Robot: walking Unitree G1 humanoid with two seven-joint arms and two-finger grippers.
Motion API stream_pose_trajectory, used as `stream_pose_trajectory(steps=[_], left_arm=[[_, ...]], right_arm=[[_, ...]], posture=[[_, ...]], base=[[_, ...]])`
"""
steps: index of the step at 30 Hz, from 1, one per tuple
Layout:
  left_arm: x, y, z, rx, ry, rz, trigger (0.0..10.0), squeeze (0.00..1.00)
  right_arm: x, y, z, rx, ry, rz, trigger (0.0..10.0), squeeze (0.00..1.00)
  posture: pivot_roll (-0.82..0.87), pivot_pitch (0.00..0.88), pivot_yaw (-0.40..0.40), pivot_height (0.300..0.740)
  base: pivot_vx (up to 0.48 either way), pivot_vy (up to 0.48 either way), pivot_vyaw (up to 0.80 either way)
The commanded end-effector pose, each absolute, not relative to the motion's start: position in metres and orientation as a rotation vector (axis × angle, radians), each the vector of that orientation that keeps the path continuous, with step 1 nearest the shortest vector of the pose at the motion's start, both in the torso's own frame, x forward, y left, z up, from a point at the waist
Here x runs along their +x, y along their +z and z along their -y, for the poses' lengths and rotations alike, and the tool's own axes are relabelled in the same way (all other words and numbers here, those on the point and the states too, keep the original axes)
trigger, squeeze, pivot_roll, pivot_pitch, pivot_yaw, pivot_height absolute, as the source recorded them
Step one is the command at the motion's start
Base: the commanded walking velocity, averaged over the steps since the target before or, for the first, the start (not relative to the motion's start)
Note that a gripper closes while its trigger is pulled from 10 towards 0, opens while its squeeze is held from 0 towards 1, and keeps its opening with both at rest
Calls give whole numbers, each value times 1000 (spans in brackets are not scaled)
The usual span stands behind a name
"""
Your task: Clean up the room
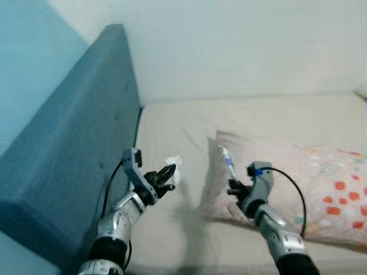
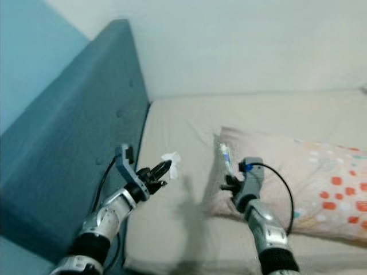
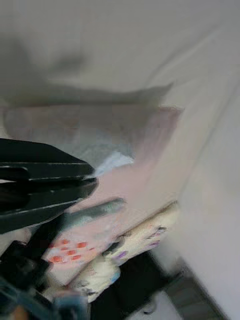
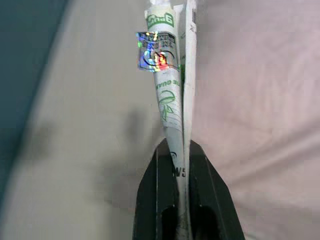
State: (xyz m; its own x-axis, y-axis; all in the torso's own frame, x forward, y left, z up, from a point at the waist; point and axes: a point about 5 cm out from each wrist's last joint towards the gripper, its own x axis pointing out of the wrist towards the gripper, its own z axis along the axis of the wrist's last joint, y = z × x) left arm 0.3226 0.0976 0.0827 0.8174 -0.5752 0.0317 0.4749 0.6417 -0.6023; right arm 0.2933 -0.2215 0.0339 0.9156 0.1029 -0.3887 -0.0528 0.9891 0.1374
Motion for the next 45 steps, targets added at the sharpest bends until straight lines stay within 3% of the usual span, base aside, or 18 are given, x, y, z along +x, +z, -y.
stream_pose_trajectory(steps=[1,4,13,19,21,26,32,36,45], left_arm=[[313,60,-121,-617,-513,-229,10000,0],[308,50,-129,-613,-479,-250,10000,0],[275,-6,-161,-528,-300,-449,10000,0],[251,-31,-175,-474,-202,-568,10000,0],[251,-31,-175,-474,-202,-568,10000,0],[220,-59,-186,-348,-87,-754,10000,0],[191,-77,-193,-280,-15,-891,10000,0],[172,-86,-200,-255,30,-961,10000,0],[166,-88,-204,-202,36,-990,10000,0]], right_arm=[[294,26,202,96,123,-433,10000,0],[287,14,205,63,96,-486,10000,0],[233,-39,235,78,-75,-733,10000,0],[193,-64,248,157,-216,-862,10000,0],[193,-64,248,157,-216,-862,10000,0],[144,-88,249,200,-327,-1025,10000,0],[110,-101,243,169,-327,-1152,10000,0],[96,-106,241,149,-314,-1207,10000,0],[90,-106,244,116,-282,-1238,10000,0]], posture=[[-107,0,53,725],[-107,1,53,729],[-110,8,41,729],[-107,6,39,729],[-107,6,39,729],[-102,0,37,729],[-99,0,39,729],[-98,0,49,729],[-90,0,66,729]], base=[[0,0,0],[0,0,0],[0,0,0],[0,0,-754],[0,0,-756],[0,0,-753],[0,0,-755],[0,0,-756],[0,0,-755]])
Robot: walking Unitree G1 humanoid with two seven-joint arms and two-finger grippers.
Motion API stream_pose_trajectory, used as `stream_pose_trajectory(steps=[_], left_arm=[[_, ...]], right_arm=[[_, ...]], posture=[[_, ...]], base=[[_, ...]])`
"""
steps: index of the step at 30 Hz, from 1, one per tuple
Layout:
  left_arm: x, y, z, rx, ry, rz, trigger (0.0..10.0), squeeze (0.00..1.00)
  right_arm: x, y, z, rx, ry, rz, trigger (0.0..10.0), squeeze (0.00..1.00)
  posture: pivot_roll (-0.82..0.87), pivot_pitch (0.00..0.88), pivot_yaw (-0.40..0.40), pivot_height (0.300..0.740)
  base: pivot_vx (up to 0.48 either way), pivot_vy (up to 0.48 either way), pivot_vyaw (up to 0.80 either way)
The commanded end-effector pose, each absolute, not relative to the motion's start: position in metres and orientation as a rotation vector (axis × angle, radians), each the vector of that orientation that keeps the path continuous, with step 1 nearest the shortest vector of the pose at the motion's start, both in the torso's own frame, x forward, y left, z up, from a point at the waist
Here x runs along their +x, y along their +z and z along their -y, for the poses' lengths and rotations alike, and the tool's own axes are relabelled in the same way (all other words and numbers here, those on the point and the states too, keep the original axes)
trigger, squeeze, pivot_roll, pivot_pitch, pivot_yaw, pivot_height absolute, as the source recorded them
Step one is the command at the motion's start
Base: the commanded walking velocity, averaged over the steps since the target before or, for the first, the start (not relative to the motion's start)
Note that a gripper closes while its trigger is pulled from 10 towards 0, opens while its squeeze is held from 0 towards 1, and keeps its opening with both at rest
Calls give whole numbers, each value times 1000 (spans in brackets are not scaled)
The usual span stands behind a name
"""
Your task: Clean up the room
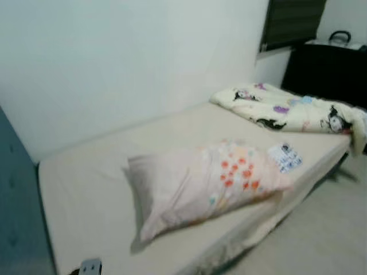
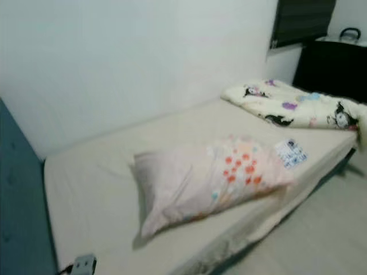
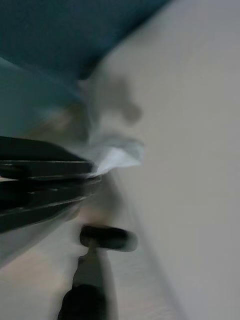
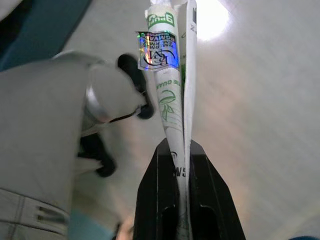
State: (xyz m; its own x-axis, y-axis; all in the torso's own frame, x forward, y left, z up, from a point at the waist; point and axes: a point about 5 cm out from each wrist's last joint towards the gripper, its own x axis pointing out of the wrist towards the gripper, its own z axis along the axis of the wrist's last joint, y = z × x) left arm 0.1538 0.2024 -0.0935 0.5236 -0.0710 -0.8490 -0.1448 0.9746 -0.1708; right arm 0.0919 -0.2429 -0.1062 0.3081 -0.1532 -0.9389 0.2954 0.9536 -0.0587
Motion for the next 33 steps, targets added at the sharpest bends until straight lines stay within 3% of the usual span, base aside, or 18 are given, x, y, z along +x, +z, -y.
stream_pose_trajectory(steps=[1,21,33], left_arm=[[166,-88,-204,-202,36,-990,10000,0],[173,-85,-206,-146,3,-973,10000,0],[174,-84,-208,-125,5,-974,10000,0]], right_arm=[[90,-106,244,116,-282,-1238,10000,0],[86,-109,236,83,-232,-1266,10000,0],[82,-115,212,97,-202,-1281,10000,0]], posture=[[-90,0,66,729],[-94,6,76,729],[-94,6,81,729]], base=[[0,0,-756],[0,0,-753],[0,-354,-754]])
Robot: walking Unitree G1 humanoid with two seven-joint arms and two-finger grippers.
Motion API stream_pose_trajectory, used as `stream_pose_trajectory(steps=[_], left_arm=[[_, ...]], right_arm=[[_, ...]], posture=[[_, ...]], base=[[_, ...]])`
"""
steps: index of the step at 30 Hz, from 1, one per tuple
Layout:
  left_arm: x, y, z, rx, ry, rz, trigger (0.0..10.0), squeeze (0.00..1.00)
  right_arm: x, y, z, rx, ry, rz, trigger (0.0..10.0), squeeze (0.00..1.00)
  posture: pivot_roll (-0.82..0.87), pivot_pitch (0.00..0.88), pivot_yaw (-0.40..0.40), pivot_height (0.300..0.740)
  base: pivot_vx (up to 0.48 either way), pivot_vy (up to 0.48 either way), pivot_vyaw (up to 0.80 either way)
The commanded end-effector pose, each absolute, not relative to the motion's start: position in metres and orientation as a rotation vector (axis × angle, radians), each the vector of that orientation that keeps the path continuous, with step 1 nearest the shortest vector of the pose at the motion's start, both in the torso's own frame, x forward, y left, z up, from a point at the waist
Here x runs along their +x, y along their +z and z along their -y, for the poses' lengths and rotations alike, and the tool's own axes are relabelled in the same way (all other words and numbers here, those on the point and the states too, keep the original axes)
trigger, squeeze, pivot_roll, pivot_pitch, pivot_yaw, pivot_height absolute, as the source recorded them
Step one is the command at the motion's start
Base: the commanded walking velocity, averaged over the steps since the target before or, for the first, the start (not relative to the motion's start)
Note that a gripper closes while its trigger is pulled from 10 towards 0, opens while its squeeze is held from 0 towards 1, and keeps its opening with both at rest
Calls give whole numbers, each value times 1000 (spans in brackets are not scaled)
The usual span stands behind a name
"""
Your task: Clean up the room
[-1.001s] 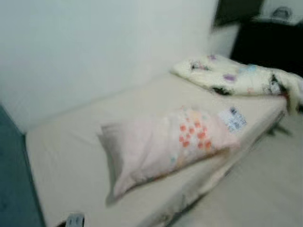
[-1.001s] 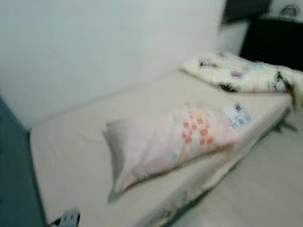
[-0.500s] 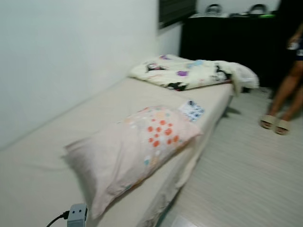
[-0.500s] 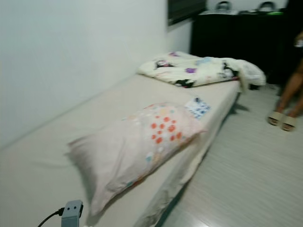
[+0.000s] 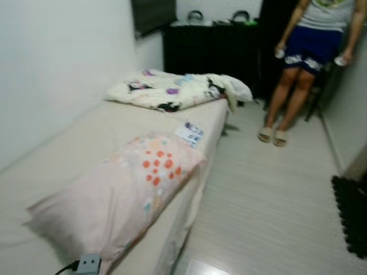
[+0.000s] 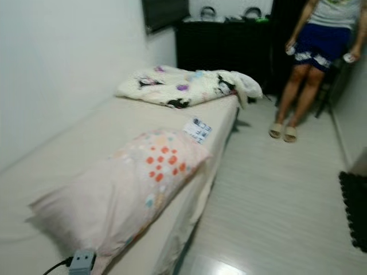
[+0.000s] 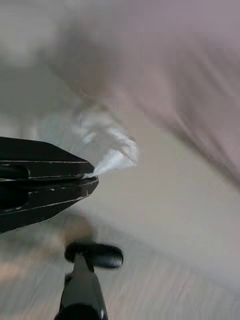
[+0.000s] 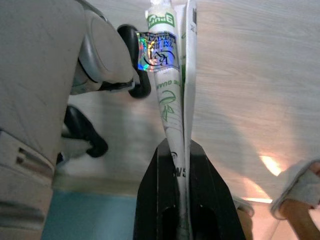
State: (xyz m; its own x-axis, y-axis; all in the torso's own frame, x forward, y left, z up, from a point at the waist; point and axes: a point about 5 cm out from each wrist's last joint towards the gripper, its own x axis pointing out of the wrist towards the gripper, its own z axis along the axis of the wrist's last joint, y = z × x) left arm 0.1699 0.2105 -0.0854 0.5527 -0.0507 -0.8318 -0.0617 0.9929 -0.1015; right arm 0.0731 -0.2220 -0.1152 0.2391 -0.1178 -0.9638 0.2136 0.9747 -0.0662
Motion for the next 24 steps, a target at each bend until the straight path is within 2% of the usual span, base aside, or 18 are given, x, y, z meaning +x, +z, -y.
stream_pose_trajectory(steps=[1,24], left_arm=[[174,-84,-208,-125,5,-974,10000,0],[175,-85,-202,-81,-21,-977,10000,0]], right_arm=[[82,-115,212,97,-202,-1281,10000,0],[77,-118,202,100,-182,-1291,10000,0]], posture=[[-94,6,81,729],[-96,8,78,729]], base=[[0,0,-756],[0,0,-754]])
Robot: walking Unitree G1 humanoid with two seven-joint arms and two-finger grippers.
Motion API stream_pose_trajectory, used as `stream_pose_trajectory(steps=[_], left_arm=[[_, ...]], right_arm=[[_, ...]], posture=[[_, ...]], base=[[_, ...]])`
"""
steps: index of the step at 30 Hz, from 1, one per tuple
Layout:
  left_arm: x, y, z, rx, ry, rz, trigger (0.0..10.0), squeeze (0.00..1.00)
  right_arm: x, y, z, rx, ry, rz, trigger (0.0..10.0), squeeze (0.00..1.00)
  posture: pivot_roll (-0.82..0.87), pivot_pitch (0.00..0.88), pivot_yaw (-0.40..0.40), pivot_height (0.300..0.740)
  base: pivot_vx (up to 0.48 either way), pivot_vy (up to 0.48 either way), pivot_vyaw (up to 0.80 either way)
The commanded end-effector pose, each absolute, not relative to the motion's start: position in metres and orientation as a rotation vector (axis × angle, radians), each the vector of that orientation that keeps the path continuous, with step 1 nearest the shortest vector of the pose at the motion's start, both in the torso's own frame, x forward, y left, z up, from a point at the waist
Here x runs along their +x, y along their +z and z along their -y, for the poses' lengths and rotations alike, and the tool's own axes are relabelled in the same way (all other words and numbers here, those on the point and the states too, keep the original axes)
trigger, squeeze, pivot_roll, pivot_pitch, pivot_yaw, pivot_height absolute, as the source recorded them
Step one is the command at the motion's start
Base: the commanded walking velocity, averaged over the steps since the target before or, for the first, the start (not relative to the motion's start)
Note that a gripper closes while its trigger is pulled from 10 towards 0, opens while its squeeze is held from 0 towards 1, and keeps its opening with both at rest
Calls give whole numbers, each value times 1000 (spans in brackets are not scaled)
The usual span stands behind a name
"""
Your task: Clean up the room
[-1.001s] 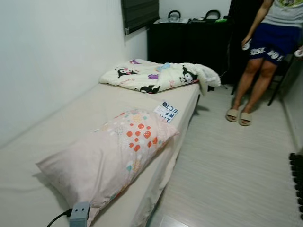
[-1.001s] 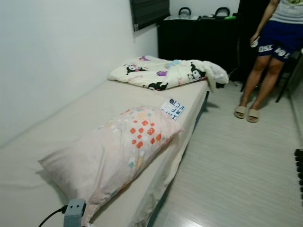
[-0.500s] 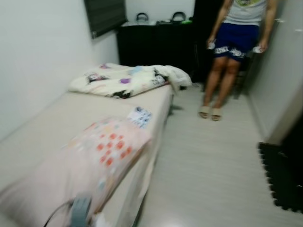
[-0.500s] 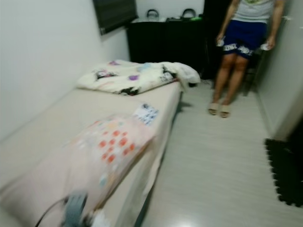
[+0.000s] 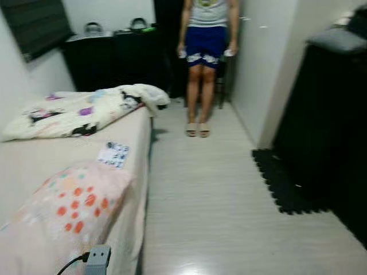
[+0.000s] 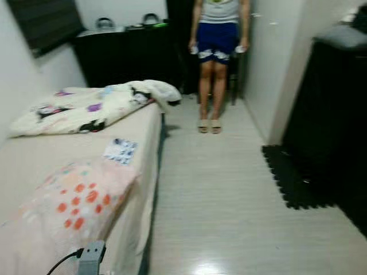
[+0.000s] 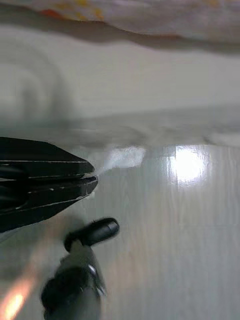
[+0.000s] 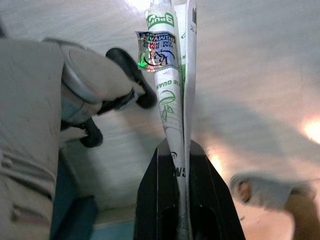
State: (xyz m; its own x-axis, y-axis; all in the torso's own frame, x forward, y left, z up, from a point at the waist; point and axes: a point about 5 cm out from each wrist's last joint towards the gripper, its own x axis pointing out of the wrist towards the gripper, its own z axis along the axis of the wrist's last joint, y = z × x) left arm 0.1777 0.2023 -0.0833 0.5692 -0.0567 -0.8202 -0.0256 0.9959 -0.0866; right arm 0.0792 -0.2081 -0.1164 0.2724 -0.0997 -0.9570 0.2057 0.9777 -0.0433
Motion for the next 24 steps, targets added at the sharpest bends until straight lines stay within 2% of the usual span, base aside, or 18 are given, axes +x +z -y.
stream_pose_trajectory(steps=[1,8,16,24], left_arm=[[175,-85,-201,-76,-26,-978,10000,0],[175,-85,-199,-59,-45,-984,10000,0],[174,-86,-197,-34,-60,-992,10000,0],[173,-86,-197,-20,-62,-994,10000,0]], right_arm=[[76,-118,202,100,-182,-1293,10000,0],[69,-118,206,94,-181,-1303,10000,0],[67,-111,243,68,-206,-1296,10000,0],[64,-111,242,64,-200,-1299,10000,0]], posture=[[-96,8,77,729],[-96,10,77,729],[-99,3,77,729],[-97,0,78,729]], base=[[0,0,-750],[0,0,-750],[0,0,-750],[0,0,-750]])
